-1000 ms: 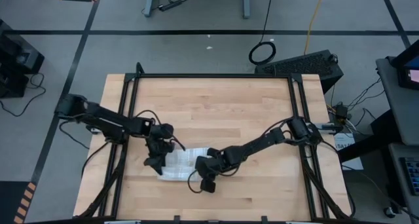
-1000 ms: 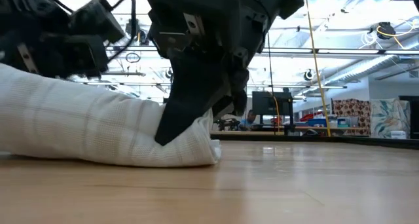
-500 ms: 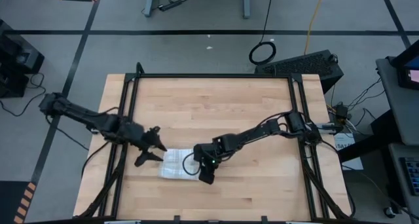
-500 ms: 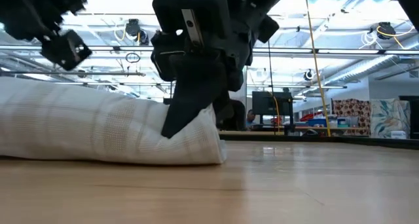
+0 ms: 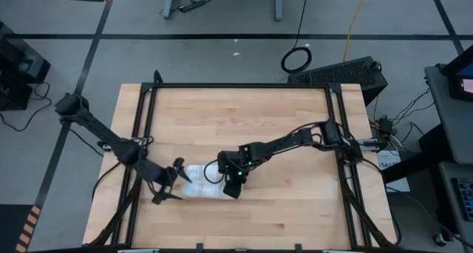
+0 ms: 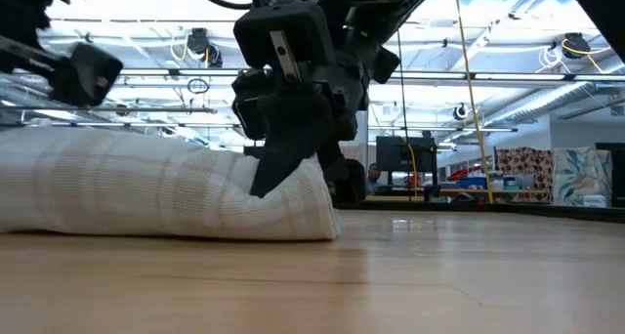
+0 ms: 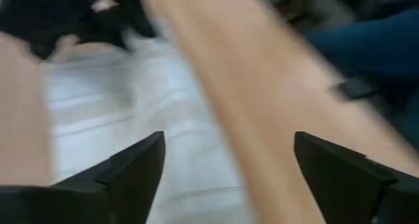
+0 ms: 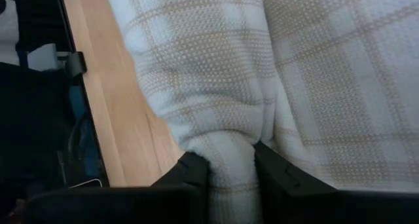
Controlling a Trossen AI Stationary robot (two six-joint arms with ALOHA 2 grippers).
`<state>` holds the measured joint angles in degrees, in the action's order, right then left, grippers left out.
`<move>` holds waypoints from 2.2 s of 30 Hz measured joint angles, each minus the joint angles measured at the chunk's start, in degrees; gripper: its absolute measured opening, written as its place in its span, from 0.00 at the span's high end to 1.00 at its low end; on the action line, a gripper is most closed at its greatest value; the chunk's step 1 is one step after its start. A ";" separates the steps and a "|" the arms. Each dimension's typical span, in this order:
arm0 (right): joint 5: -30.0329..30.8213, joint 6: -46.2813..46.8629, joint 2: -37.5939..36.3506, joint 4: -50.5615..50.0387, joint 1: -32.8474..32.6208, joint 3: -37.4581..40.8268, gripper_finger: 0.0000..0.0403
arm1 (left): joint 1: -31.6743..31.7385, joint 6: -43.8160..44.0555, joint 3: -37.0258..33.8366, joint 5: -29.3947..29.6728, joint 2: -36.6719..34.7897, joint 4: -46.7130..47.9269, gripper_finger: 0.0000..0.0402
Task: Roll towel
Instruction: Roll the towel
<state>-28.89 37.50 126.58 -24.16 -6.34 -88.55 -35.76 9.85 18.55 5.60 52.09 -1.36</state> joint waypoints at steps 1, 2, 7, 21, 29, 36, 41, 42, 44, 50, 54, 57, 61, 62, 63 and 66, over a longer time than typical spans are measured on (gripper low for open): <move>-0.33 0.01 0.02 0.05 0.20 0.00 0.85 | -0.53 -0.73 0.00 2.86 1.37 0.08 0.13; -0.62 0.09 0.02 0.09 0.40 0.00 0.85 | -0.92 -1.55 0.02 5.44 2.65 0.25 0.11; -1.26 1.70 0.02 0.28 1.04 0.00 0.85 | -1.93 -2.87 0.00 11.05 8.75 -0.32 0.02; 0.13 2.40 -0.05 0.51 0.87 -0.02 0.84 | -1.91 9.28 0.02 15.55 18.15 -7.35 0.46; 3.56 -0.16 -0.87 0.66 -0.50 -0.02 0.77 | -0.49 13.83 0.04 9.32 18.55 -7.43 0.91; 23.93 -13.46 -7.47 -2.49 -6.80 0.11 0.66 | 3.40 19.88 0.08 0.41 18.50 -7.55 0.86; 42.05 -24.18 -8.60 -2.11 -15.15 0.02 0.57 | 5.70 19.88 0.08 -2.68 18.46 -7.19 0.86; 45.95 -25.21 -8.24 -2.13 -16.62 0.02 0.55 | 6.19 19.87 0.08 -3.47 18.46 -7.12 0.86; 52.82 -27.84 -7.48 -1.95 -18.95 0.02 0.50 | 7.07 20.20 0.08 -4.70 18.46 -7.02 0.87; 65.67 -31.71 -5.63 0.06 -23.04 0.01 0.37 | 9.45 22.84 -0.10 -6.01 18.41 -4.67 0.87; 63.06 -33.08 -3.83 1.94 -23.49 -0.04 0.37 | 10.44 24.75 -1.30 -6.18 18.35 -5.04 0.87; 63.54 -32.06 -2.21 1.85 -22.12 -0.04 0.40 | 10.50 25.85 -2.00 -6.47 18.35 -5.36 0.87; 63.92 -31.32 -1.11 2.55 -19.77 -0.04 0.40 | 10.52 25.87 -2.21 -6.66 18.35 -5.19 0.87; 63.91 -31.84 -1.02 2.61 -19.40 -0.03 0.39 | 10.53 25.87 -2.21 -6.66 18.37 -5.19 0.87; 63.89 -32.62 -1.01 2.71 -19.14 -0.03 0.38 | 10.53 25.87 -2.23 -6.68 18.37 -5.15 0.87; 64.43 -35.30 -1.01 2.94 -18.77 -0.04 0.35 | 10.53 25.69 -2.23 -6.72 18.37 -4.98 0.87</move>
<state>35.54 2.20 125.58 -21.21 -25.11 -88.60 -25.23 35.55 16.32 -1.12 70.46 -6.33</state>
